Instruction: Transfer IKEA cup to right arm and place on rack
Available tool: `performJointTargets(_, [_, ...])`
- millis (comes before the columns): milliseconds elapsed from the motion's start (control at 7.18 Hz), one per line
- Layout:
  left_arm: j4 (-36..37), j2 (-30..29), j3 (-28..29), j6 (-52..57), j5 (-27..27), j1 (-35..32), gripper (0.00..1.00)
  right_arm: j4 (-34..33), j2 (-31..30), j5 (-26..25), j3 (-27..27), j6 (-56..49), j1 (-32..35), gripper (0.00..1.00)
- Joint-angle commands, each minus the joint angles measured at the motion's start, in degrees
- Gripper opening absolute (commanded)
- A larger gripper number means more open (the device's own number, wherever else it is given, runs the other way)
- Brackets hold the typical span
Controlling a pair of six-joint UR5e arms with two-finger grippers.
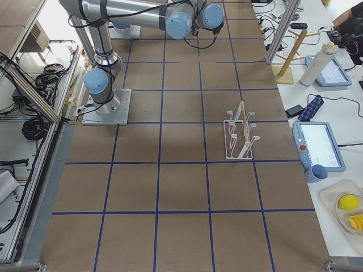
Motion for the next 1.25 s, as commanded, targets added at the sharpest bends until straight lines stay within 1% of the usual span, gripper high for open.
performJointTargets(0, [0.5, 2.0, 2.8, 2.9, 20.2, -0.3, 1.0, -15.5, 1.7, -15.7, -0.4, 3.2, 0.0, 0.3])
performJointTargets(139, [0.5, 2.7, 2.6, 3.0, 23.5, -0.6, 1.0, -24.0, 2.2, -24.8, -0.3, 4.5, 0.1, 0.3])
performJointTargets(279, [0.4, 3.2, 2.2, 4.8, 25.6, -1.1, 1.0, -29.6, 3.5, -33.1, -0.4, 4.2, 0.1, 0.3])
performJointTargets(418, [0.3, 3.5, 0.3, 4.9, 25.9, -3.8, 1.0, -34.4, 4.9, -39.8, -0.5, 3.5, 0.0, 0.29])
performJointTargets(557, [2.2, 3.8, -2.4, 4.5, 27.8, -7.2, 1.0, -37.4, 6.7, -45.1, -0.6, 3.5, -0.1, 0.26])
performJointTargets(697, [4.8, 5.0, -3.7, 5.0, 30.0, -9.4, 1.0, -41.1, 8.4, -50.9, -0.6, 3.5, -0.3, 0.22])
performJointTargets(836, [4.9, 5.1, -4.1, 5.1, 29.8, -10.0, 1.0, -44.7, 9.7, -53.7, -0.6, 3.5, -1.6, 0.21])
performJointTargets(975, [4.7, 4.7, -4.2, 6.4, 29.6, -10.1, 1.0, -45.9, 10.6, -53.8, -0.5, 3.5, -4.1, 0.21])
performJointTargets(1115, [4.3, 5.2, -3.3, 6.4, 27.9, -10.3, 1.0, -45.9, 11.4, -53.7, -0.4, 3.5, -5.7, 0.21])
